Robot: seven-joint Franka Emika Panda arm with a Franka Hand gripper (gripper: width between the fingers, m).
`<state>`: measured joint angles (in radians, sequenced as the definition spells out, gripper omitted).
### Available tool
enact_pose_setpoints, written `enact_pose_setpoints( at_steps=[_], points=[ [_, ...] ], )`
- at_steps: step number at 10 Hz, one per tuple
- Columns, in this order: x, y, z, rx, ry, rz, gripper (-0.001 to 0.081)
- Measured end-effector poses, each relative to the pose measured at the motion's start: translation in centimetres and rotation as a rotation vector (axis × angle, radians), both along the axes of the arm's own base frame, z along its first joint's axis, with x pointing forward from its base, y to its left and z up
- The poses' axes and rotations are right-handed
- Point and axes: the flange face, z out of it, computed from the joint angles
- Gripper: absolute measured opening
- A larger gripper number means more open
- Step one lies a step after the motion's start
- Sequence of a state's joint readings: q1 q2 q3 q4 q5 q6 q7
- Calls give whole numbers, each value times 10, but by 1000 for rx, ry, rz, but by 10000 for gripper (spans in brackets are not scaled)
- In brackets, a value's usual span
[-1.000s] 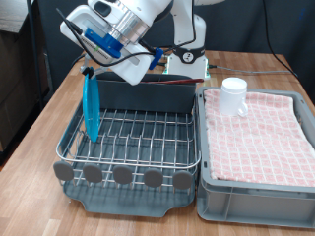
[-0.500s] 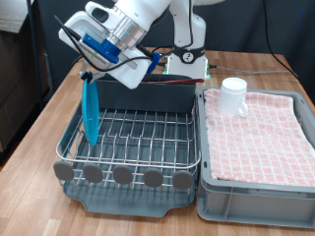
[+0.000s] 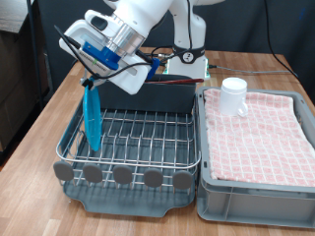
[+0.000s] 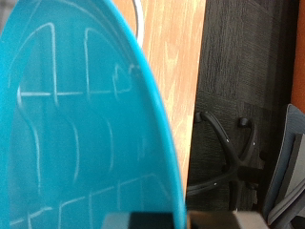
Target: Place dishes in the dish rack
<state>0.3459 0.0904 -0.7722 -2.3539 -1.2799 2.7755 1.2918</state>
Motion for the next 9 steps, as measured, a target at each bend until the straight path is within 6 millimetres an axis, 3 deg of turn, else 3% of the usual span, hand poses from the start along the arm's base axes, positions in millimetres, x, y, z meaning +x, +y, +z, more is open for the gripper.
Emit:
enact_pose_setpoints(
  at_steps=[6, 7, 8, 9],
  points=[
    [0, 0, -4, 8, -7, -15, 24],
    [1, -1, -4, 7, -9, -15, 198],
    [2, -1, -2, 3, -12, -17, 198],
    [3, -3, 1, -2, -15, -23, 369]
  ],
)
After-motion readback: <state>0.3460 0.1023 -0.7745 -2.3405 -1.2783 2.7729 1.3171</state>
